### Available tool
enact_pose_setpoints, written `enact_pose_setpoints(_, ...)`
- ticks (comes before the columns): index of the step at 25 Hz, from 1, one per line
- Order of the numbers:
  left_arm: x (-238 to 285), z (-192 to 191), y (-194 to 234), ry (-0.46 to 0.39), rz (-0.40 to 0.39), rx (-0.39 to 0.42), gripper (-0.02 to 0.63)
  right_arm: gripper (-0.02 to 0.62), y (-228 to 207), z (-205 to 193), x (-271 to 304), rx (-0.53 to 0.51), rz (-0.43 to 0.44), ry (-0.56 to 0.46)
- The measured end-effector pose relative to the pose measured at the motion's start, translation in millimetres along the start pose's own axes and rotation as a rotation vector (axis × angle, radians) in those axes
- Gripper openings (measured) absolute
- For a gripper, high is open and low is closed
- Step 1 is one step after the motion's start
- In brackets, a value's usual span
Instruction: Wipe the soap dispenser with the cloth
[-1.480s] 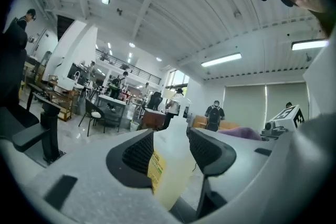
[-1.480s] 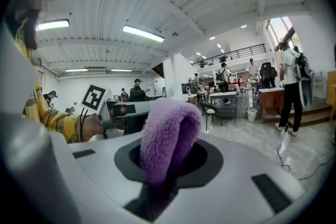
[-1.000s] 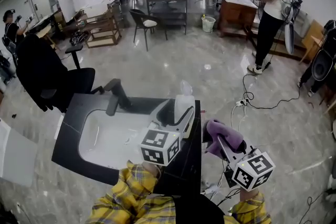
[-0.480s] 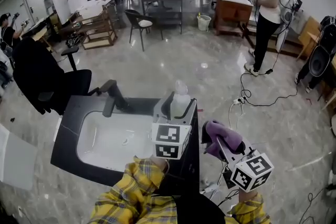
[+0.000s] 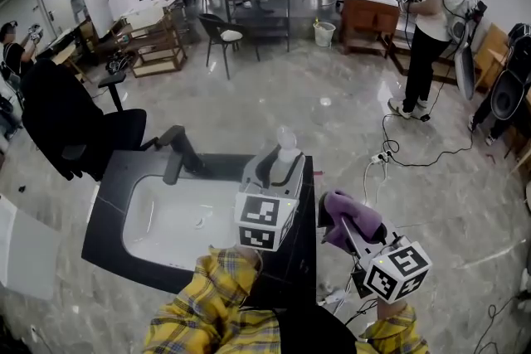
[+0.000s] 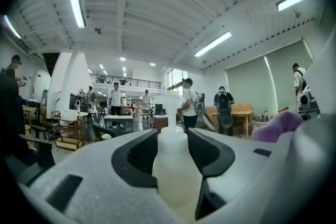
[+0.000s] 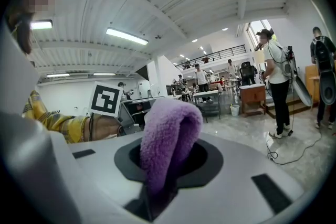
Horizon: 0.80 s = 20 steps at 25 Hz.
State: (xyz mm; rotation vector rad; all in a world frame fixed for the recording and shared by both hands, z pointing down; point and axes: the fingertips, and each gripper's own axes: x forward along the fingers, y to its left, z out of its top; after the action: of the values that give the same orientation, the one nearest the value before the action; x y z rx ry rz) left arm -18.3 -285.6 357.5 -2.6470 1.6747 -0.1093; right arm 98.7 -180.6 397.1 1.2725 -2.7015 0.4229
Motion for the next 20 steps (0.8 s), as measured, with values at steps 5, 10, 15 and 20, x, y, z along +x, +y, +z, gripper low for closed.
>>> enact_pose_setpoints(5, -1, 3, 0, 0.0, -0.086, -0.036, 0.166, 0.075, 2, 0, 3, 0.001, 0.013, 0.012)
enact_pose_setpoints(10, -3, 1, -2, -0.005, -0.174, -0.034, 0.166, 0.075, 3, -4, 6, 0.002, 0.023, 0.02)
enact_pose_setpoints(15, -4, 2, -7, -0.008, -0.26, -0.024, 0.166, 0.074, 2, -6, 7, 0.009, 0.032, 0.027)
enact_pose_setpoints(20, -8, -5, 4, -0.01, -0.348, -0.024, 0.166, 0.075, 9, -14, 22, 0.01, 0.035, 0.035)
